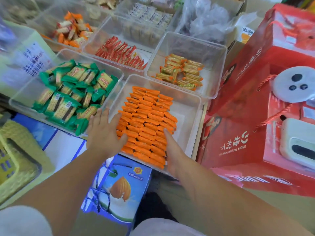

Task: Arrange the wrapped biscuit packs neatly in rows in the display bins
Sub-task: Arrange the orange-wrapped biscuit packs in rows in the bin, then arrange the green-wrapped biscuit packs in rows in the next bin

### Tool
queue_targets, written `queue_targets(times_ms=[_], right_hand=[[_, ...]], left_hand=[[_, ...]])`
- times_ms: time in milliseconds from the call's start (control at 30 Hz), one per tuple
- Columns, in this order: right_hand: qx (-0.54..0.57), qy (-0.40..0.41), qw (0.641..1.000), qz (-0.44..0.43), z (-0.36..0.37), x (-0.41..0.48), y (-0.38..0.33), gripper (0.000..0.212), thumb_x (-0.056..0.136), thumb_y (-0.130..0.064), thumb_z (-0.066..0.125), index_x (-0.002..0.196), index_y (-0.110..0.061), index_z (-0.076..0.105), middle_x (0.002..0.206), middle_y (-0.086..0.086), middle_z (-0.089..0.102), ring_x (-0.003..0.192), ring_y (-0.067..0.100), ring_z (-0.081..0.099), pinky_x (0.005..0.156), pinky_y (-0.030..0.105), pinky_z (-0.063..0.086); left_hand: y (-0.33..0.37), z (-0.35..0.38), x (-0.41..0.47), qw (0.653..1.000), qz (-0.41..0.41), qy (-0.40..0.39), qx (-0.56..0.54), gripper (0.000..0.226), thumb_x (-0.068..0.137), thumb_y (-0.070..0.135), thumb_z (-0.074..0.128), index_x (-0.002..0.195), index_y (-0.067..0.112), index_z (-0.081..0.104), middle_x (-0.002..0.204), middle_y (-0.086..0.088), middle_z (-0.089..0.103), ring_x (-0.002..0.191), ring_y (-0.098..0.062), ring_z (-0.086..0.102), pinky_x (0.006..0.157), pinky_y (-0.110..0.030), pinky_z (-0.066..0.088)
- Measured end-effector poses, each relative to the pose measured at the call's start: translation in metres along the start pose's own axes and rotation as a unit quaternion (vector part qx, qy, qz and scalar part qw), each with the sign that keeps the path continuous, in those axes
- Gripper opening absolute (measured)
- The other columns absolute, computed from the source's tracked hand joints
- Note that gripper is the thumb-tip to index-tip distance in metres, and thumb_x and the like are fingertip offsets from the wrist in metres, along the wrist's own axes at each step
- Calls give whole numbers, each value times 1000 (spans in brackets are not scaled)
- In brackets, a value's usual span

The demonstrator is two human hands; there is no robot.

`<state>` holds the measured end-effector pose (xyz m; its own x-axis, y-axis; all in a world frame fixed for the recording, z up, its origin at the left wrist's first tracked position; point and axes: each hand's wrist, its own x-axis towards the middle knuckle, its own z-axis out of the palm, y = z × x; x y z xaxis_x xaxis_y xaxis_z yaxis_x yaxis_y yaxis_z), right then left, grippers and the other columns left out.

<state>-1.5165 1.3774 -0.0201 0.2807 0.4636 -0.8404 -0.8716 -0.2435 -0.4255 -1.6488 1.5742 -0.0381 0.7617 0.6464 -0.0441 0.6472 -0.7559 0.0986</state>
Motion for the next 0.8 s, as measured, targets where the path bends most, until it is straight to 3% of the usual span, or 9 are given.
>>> queue_targets(times_ms=[300,400,500,633,733,800], right_hand=[[-24,-24,999,-17,0,-5,3,57,90,-68,57,130,-28,61,103,6,78,88,25,77,61,38,61],[-69,7,996,-52,0,-5,4,60,92,-68,53,141,-33,51,119,1,73,103,24,73,82,44,61],[-127,68,986,-82,-13,-3,5,72,91,-71,50,150,-31,40,140,2,60,124,28,60,105,52,48],[-205,140,963,-104,-31,-5,2,68,94,-71,44,149,-30,42,146,1,54,128,28,55,109,52,42],[-253,219,935,-115,-40,-10,2,75,94,-70,45,155,-28,32,154,4,44,133,33,48,106,48,39],[-309,269,903,-133,-40,-17,3,77,95,-67,46,156,-24,31,153,9,45,132,35,49,104,46,42]], left_hand=[[1,-3,4,997,2,-36,64,88,77,67,34,157,36,16,165,-17,7,151,-38,3,121,-56,9],[4,-7,3,996,4,-61,72,91,76,73,29,158,38,10,165,-18,1,151,-39,-4,121,-59,3],[15,-5,-4,995,16,-79,61,92,79,81,20,159,38,4,165,-21,0,152,-38,-7,119,-61,-7],[33,-11,-13,992,40,-98,-69,90,85,78,40,159,36,10,165,-21,-3,152,-35,-2,121,-54,3],[33,-22,-16,957,56,-165,-230,89,86,73,54,158,41,13,167,-11,-11,154,-29,-1,122,-49,16],[20,-32,-15,931,88,-210,-284,89,86,69,59,157,43,13,167,-6,-9,154,-24,-1,123,-46,16]])
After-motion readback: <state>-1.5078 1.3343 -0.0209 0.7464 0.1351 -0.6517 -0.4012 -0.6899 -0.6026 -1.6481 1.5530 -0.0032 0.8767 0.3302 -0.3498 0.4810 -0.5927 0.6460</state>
